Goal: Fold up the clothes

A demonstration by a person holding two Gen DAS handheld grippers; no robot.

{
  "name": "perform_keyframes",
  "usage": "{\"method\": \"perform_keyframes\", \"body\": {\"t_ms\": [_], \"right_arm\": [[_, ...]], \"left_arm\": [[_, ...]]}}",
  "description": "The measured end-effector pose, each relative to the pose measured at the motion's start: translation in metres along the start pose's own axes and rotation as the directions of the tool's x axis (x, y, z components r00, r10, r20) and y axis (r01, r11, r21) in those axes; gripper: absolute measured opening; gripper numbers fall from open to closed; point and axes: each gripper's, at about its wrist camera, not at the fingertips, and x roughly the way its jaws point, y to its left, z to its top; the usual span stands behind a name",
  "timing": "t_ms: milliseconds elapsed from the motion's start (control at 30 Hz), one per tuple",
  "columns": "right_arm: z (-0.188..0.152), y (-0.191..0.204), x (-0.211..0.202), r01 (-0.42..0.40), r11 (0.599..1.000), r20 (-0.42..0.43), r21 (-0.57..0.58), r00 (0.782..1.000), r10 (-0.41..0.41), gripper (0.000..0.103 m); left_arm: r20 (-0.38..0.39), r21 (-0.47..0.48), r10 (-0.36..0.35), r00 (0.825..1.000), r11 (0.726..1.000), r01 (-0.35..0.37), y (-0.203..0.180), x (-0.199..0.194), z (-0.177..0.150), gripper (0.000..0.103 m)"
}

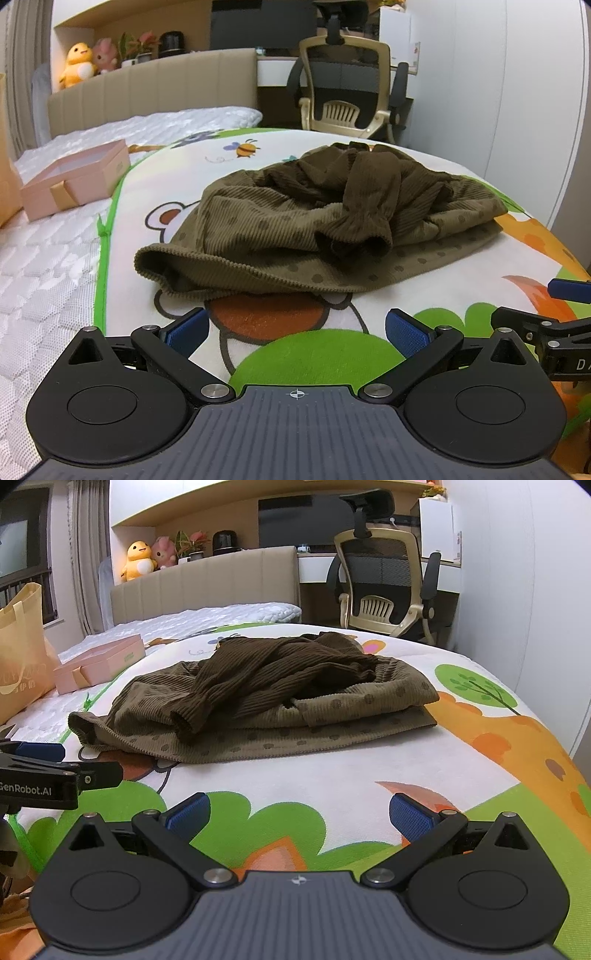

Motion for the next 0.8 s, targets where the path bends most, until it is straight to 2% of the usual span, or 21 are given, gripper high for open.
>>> {"method": "perform_keyframes", "body": {"t_ms": [800], "right_arm": [[0.001,-0.0086,0.0095,0.01,0.999,-0.035,0.034,0.999,-0.009,0.103]], "left_arm": [[-0.032,0.01,-0.011,0.999,1.0,0.011,-0.0011,0.0051,-0.0008,0.103]]}}
